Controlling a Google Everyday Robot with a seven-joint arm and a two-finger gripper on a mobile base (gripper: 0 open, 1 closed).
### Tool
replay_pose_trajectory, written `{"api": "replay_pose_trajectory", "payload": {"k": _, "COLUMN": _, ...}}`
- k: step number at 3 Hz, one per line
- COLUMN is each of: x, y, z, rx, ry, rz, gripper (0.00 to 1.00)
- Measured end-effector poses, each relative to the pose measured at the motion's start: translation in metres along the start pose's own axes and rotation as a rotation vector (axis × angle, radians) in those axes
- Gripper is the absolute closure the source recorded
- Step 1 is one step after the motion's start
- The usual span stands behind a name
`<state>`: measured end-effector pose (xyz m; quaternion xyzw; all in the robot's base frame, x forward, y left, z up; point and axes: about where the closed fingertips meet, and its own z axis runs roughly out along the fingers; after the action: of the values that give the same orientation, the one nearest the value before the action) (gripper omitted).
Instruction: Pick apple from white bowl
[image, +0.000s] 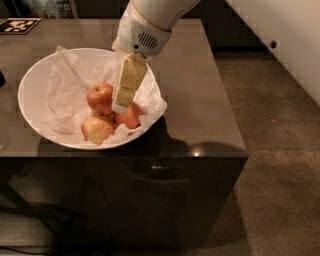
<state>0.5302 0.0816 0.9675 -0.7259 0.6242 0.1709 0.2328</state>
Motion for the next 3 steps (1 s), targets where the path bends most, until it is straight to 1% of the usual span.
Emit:
{"api": "replay_pose_trajectory", "payload": {"k": 1, "x": 0.0, "y": -0.002, "z": 0.02, "rx": -0.036, "ry": -0.034, "rz": -0.002, "gripper": 0.0}}
{"api": "replay_pose_trajectory", "payload": {"k": 3, "x": 0.003, "y": -0.001, "z": 0.048, "rx": -0.086, "ry": -0.07, "rz": 0.005, "gripper": 0.0}}
